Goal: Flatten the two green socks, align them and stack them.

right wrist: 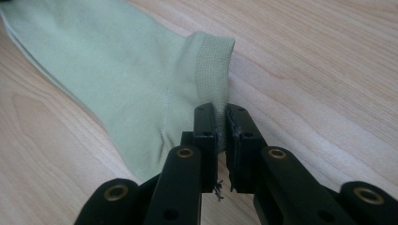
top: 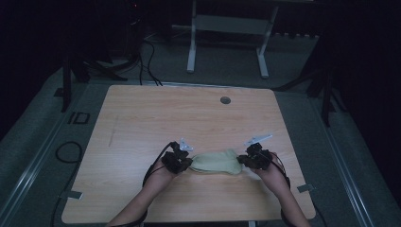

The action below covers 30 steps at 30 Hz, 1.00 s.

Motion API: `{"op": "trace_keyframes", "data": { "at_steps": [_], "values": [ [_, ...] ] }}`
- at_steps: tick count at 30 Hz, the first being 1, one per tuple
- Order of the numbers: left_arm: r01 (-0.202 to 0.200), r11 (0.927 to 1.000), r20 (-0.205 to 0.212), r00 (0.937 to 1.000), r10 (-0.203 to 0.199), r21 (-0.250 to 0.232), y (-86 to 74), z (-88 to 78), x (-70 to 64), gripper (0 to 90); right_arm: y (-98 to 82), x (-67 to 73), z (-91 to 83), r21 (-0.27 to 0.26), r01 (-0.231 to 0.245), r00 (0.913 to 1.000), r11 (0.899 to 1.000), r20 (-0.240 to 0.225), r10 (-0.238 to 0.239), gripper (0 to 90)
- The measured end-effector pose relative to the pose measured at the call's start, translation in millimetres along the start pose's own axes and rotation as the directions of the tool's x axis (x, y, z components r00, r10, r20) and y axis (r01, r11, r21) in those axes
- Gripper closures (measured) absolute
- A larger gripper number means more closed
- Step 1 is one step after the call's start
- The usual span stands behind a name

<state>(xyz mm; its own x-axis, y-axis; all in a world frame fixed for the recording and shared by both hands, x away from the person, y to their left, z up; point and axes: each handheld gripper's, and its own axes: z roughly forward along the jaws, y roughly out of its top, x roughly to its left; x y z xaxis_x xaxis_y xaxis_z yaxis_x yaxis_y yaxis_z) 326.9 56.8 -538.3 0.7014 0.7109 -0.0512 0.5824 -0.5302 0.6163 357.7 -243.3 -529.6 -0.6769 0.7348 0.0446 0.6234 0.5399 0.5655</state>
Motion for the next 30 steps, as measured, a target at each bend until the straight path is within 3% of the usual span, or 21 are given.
{"op": "trace_keyframes", "data": {
  "at_steps": [12, 17, 23, 26, 30],
  "values": [
    [0.025, 0.9996, 0.017, 0.9995, -0.025, 0.014, -7.1, 8.5, 1.3, 87.2, -5.0, -2.7, 11.3, 0.017, -0.017, 0.9998, 1.0, -0.004, 0.018, 81.1],
    [0.039, 0.9989, 0.03, 0.9988, -0.039, -0.024, -3.3, -3.4, 1.0, 73.9, -1.3, -0.1, 4.3, 0.004, -0.008, 1.0, 1.0, 0.002, 0.008, 73.0],
    [0.046, 0.995, 0.001, 0.9989, -0.046, -0.088, 2.7, -21.8, 0.1, 67.4, 5.2, 11.2, -13.0, -0.049, 0.016, 0.9997, 0.999, -0.018, -0.017, 68.8],
    [0.027, 0.9934, 0.006, 0.9996, -0.027, -0.111, 6.6, -26.4, -6.6, 70.5, 7.0, 17.0, -16.8, -0.06, 0.028, 0.9992, 0.998, -0.027, -0.03, 69.4],
    [-0.004, 0.9956, 0.029, 0.9996, 0.007, -0.094, 11.0, -18.1, -18.2, 78.6, 5.4, 24.3, -13.4, -0.056, 0.029, 0.9982, 0.998, -0.052, -0.032, 75.2]
  ]
}}
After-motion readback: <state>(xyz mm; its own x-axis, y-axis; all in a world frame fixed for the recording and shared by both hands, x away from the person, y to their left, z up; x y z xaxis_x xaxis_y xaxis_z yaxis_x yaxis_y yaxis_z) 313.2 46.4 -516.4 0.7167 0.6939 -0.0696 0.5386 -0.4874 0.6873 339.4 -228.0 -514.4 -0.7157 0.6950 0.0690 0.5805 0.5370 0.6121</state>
